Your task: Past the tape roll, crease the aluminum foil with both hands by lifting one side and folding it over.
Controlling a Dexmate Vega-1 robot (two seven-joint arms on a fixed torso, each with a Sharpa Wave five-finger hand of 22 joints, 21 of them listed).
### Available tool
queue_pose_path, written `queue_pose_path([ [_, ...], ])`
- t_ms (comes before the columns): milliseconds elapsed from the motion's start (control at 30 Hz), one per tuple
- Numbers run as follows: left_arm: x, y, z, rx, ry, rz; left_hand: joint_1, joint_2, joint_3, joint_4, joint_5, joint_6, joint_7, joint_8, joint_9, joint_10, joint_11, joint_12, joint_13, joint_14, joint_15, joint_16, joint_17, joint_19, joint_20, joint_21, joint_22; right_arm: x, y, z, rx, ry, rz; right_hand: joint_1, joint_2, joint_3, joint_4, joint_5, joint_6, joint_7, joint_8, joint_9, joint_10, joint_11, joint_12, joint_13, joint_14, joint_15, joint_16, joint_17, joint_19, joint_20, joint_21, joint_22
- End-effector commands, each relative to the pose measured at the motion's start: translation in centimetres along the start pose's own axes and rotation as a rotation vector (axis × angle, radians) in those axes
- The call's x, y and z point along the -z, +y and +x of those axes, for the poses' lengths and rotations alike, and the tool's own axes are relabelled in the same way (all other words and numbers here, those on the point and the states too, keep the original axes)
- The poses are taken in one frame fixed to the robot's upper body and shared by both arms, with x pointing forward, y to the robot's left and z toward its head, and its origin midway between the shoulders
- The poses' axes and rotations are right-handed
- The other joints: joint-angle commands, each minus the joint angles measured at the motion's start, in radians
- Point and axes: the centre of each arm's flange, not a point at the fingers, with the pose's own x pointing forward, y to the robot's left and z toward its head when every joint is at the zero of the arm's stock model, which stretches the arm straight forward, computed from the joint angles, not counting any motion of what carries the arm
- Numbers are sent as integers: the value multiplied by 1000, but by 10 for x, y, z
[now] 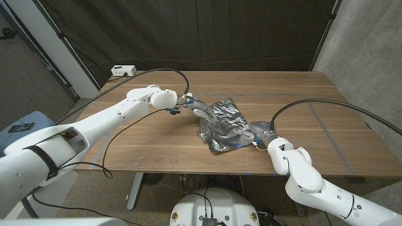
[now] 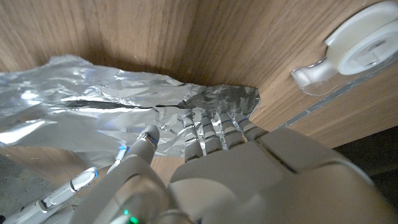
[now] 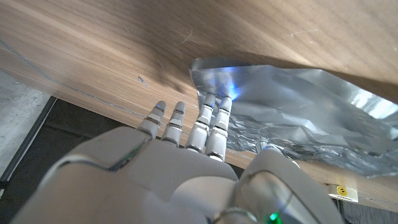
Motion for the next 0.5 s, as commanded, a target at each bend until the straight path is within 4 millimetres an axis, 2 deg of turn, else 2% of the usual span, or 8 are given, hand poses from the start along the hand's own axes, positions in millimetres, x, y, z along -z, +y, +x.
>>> queue_pose_path([
  [33,3,0,-1,-4,-2,1,-8,-2,7,0,-3,6,4,4,2,7,-4,4,4,8,6,-4,1,6,2,-3,2,-6,-12,-6,29,-22,-3,10,-2,5,4,1,4,-5,-4,-1,2,-5,1,4,7,1,6,0,1,-6,4,-1],
  [367,5,-2,-3,-7,0,3,-8,-2,8,0,-3,6,5,4,2,7,-5,4,4,8,6,-4,1,6,3,-3,2,-17,-33,-20,68,-53,-11,12,-2,7,3,0,8,-7,-4,-1,3,-6,0,4,9,1,5,0,3,-5,4,-1],
  [500,5,-3,-4,-12,-2,3,-8,-2,8,0,-3,6,5,4,2,7,-5,4,4,8,8,-4,0,6,3,-4,2,-22,-44,-26,95,-72,-10,14,-2,8,2,0,8,-7,-5,-1,3,-4,-1,4,10,2,5,-1,9,8,5,-2],
])
